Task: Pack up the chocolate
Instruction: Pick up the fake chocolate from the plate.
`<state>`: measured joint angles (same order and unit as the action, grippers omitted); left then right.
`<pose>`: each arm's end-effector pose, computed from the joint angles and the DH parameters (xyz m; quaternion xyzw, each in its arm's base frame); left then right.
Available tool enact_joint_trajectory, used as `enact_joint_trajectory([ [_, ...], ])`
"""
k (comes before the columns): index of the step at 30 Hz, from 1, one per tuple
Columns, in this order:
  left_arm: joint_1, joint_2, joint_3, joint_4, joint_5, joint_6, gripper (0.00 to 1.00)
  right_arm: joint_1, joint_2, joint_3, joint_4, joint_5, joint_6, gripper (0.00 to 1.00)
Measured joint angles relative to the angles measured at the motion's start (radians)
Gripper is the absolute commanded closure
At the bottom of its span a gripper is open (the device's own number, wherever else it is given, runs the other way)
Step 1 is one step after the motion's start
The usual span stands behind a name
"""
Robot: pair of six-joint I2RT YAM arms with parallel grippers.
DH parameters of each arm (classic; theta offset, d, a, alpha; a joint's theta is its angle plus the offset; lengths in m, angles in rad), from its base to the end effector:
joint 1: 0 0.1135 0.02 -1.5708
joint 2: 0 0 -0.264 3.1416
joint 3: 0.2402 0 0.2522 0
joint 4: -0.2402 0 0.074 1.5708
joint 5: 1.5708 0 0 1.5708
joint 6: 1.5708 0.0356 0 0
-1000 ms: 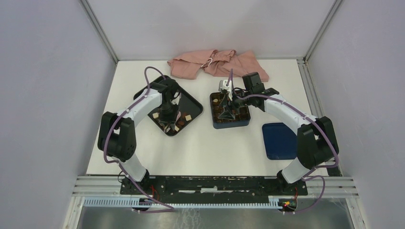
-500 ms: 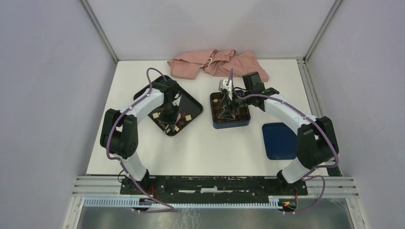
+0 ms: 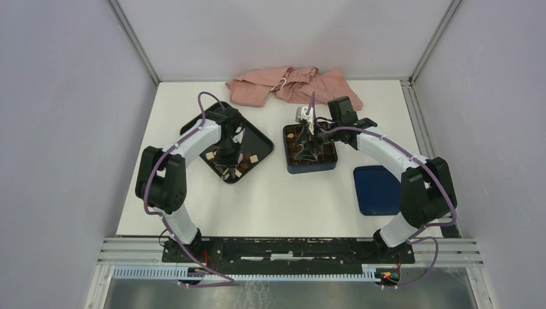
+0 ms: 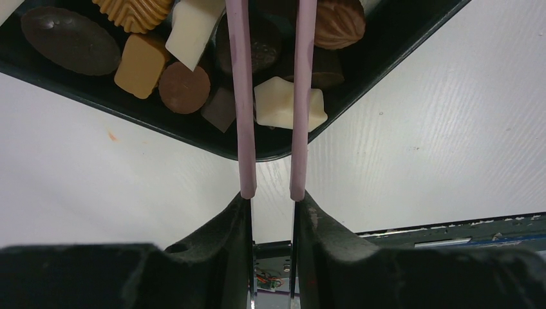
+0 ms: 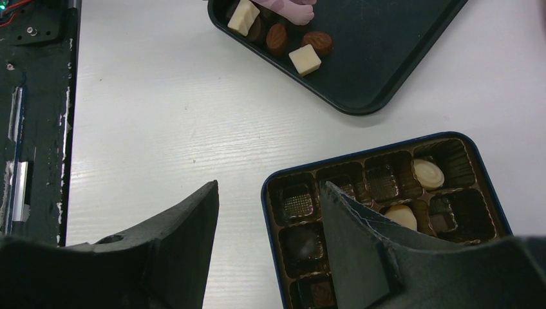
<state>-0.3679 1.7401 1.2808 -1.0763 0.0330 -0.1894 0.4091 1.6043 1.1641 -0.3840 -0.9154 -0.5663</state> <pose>0.2930 -0.1142 0.2094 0.0894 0.9957 -0.0207 0.0124 0.3016 0.1615 0.2570 -0.5338 0.6624 0.3845 0.3585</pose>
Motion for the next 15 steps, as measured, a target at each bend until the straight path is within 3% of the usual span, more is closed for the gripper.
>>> enact_joint_trajectory([
  [10, 0.000, -0.009, -0.001, 0.007, -0.004, -0.001, 0.97, -0.026, 0.000, 0.001, 0.001, 0.018, -0.004, 0.35],
  [15, 0.000, -0.100, -0.039, 0.057, -0.006, -0.003, 0.98, -0.063, -0.006, 0.000, 0.019, 0.069, -0.004, 0.35],
])
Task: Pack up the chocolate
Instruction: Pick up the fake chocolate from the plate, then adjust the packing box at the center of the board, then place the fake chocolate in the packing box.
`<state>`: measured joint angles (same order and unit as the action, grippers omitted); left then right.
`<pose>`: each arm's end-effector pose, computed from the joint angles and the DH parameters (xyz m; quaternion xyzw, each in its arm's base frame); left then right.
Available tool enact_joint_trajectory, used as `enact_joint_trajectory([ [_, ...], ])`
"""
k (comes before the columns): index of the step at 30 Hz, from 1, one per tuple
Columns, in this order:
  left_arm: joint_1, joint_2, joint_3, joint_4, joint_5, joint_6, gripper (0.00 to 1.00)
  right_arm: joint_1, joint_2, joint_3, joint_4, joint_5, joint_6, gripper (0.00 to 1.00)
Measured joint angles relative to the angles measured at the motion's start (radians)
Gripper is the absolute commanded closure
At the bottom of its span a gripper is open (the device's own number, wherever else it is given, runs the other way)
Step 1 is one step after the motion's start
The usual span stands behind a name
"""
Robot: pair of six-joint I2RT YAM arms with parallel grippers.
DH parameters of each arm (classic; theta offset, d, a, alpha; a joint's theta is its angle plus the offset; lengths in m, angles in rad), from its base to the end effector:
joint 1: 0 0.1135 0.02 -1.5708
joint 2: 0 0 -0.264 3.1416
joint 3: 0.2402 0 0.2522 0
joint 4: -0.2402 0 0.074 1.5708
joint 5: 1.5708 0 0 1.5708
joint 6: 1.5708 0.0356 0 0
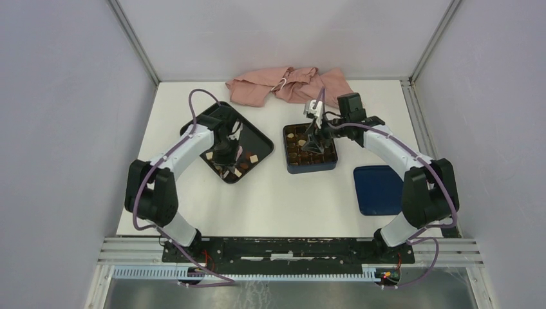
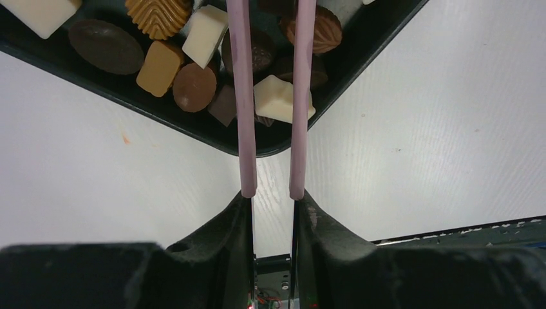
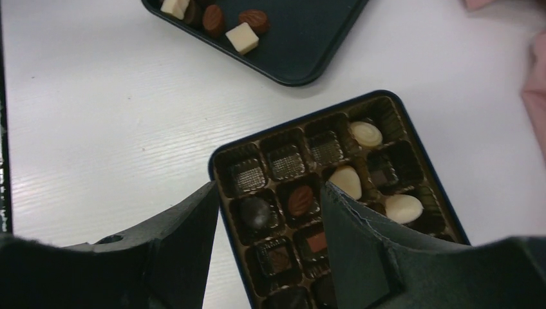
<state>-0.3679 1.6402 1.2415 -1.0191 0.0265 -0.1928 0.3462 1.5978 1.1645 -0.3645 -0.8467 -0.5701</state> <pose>0.2834 -0.1102 0.2288 0.0882 0.9931 -0.0338 0.0698 0.3134 0.1414 0.2592 -0.5124 0.6889 0.3397 0.3840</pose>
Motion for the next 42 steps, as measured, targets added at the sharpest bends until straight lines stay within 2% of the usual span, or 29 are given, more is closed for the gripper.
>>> enact_joint_trajectory([
  [5, 0.000, -0.129, -0.082, 0.072, 0.004, -0.039, 0.98, -0.051, -0.027, -0.017, 0.064, 0.064, 0.041, 0.35],
  [12, 0.000, -0.231, -0.163, 0.172, 0.076, -0.077, 0.98, -0.145, -0.018, -0.096, 0.230, 0.278, 0.279, 0.31],
  [18, -0.005, -0.307, -0.183, 0.244, 0.136, -0.089, 0.98, -0.195, 0.085, -0.094, 0.259, 0.397, 0.406, 0.38],
  [19, -0.009, -0.313, -0.184, 0.256, 0.146, -0.091, 0.98, -0.198, 0.103, -0.091, 0.253, 0.405, 0.417, 0.44],
  [21, -0.024, -0.315, -0.185, 0.277, 0.165, -0.102, 0.98, -0.204, 0.134, -0.079, 0.238, 0.415, 0.432, 0.45],
  [22, -0.037, -0.315, -0.186, 0.288, 0.169, -0.109, 0.98, -0.208, 0.148, -0.072, 0.232, 0.415, 0.440, 0.51],
  [26, -0.098, -0.310, -0.186, 0.327, 0.184, -0.138, 0.98, -0.217, 0.176, -0.059, 0.221, 0.420, 0.469, 0.61],
  [37, -0.206, -0.228, -0.149, 0.402, 0.188, -0.180, 0.98, -0.216, 0.210, -0.051, 0.233, 0.426, 0.543, 0.80],
  [42, -0.253, -0.193, -0.121, 0.428, 0.187, -0.188, 0.98, -0.217, 0.210, -0.051, 0.244, 0.441, 0.546, 0.85],
])
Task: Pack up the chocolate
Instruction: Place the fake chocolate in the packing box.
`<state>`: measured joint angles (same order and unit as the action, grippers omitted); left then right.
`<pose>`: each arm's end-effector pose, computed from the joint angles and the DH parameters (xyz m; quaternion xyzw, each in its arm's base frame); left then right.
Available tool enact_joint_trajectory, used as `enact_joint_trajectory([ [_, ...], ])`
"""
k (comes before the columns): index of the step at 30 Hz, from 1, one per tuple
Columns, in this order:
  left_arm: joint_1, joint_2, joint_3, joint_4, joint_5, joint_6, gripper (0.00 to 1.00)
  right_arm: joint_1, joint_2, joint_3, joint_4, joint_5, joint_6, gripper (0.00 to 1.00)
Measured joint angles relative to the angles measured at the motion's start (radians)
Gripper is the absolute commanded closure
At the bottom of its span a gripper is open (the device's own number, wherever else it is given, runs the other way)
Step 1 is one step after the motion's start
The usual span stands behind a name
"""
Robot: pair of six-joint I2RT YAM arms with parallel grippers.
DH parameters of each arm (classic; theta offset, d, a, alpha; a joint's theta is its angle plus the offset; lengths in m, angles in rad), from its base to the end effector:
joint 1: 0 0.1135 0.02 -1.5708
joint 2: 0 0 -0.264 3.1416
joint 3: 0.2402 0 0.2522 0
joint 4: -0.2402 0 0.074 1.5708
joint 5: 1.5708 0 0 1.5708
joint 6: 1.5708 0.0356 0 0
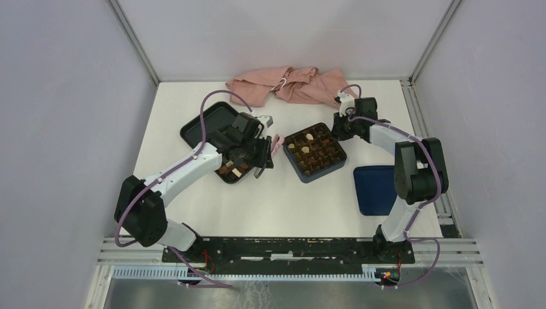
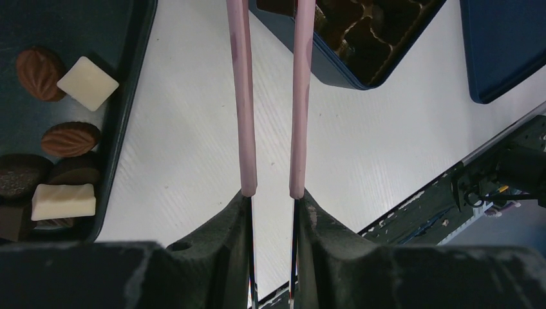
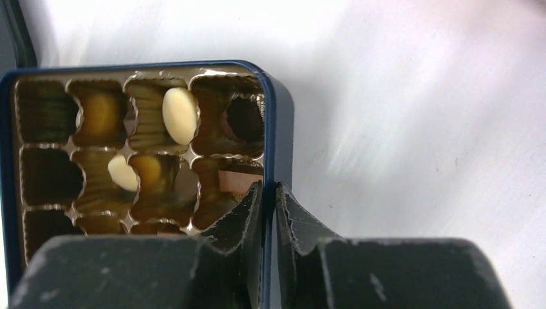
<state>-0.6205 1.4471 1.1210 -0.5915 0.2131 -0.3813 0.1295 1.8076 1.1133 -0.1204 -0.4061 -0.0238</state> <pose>0.2436 -0.1834 0.2674 0.1462 0.9310 -0.2415 0.2314 0.3768 0.0632 0.1819 -0.1439 0.9019 0.2063 0.3511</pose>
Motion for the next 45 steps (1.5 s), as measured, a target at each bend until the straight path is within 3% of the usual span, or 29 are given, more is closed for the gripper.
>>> enact_joint_trajectory([
  [10, -0.045, 0.007, 0.000, 0.005, -0.002, -0.002, 0.98, 0.001, -0.029, -0.019, 0.009, 0.031, -0.033, 0.92],
  [24, -0.103, -0.019, 0.000, 0.053, -0.029, -0.001, 0.98, 0.070, -0.217, -0.081, 0.082, 0.111, -0.101, 0.95],
  [45, -0.171, 0.064, -0.002, 0.060, -0.106, 0.013, 0.96, 0.106, -0.225, -0.106, 0.105, 0.100, -0.135, 0.94],
])
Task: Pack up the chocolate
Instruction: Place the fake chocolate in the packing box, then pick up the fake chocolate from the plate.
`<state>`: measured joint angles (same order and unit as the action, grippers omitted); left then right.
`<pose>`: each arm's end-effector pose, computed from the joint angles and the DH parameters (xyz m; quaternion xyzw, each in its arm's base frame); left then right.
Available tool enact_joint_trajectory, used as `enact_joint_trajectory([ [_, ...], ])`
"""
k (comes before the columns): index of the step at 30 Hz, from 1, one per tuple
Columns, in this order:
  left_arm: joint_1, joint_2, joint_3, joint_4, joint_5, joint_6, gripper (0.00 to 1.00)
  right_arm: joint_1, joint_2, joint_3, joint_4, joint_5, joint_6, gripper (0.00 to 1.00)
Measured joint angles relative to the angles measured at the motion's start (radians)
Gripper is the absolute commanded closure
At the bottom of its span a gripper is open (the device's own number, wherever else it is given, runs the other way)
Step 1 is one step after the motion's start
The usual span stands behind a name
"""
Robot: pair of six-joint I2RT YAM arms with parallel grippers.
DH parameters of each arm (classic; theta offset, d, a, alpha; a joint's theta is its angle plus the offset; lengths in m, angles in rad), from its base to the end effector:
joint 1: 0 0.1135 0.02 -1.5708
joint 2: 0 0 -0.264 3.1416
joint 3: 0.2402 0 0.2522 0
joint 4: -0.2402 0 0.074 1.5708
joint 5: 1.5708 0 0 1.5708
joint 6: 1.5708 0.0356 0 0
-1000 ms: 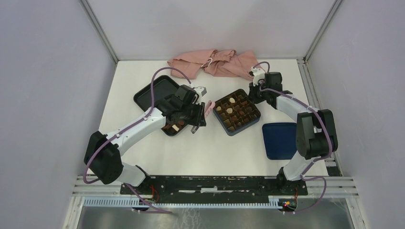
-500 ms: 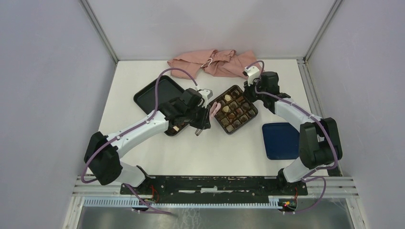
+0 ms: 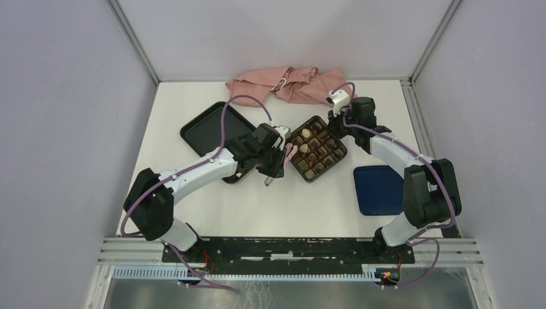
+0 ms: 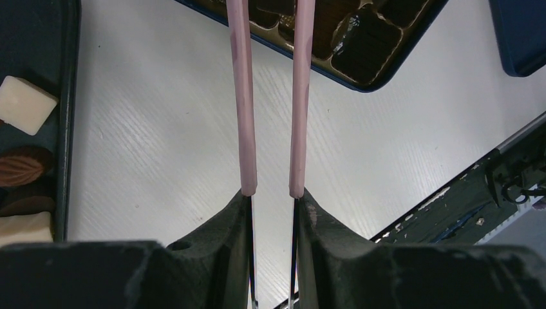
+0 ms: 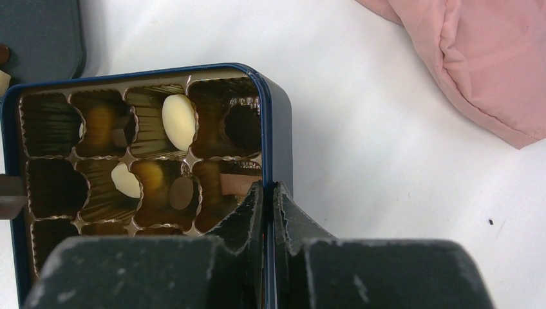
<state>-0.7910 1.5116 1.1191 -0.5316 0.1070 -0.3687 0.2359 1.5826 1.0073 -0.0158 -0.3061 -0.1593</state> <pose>0.2220 -0.2299 0.2515 0.2151 0.9222 -0.2163 0.2376 0.3387 0.0924 0.2344 -0.2415 0.8410 0.1522 0.4595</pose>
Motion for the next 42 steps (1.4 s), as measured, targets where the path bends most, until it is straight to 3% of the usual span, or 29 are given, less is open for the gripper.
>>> enact_joint_trajectory([
  [10, -0.003, 0.082, 0.000, -0.009, -0.020, 0.014, 0.90, 0.000, 0.000, 0.000, 0.000, -0.008, 0.000, 0.93],
  [17, -0.005, 0.103, 0.016, -0.013, -0.030, 0.015, 0.64, 0.000, 0.001, 0.000, -0.001, -0.009, 0.000, 0.93],
  [23, -0.014, 0.103, 0.020, -0.017, -0.031, 0.015, 0.54, 0.000, 0.003, 0.000, -0.001, -0.016, 0.000, 0.93],
  [33, -0.014, 0.071, 0.031, -0.020, -0.053, 0.014, 0.58, 0.000, 0.003, 0.000, -0.001, -0.050, -0.010, 0.93],
  [42, -0.014, -0.191, 0.030, -0.028, -0.133, 0.012, 0.58, 0.000, -0.003, -0.035, 0.056, -0.135, -0.060, 0.94],
])
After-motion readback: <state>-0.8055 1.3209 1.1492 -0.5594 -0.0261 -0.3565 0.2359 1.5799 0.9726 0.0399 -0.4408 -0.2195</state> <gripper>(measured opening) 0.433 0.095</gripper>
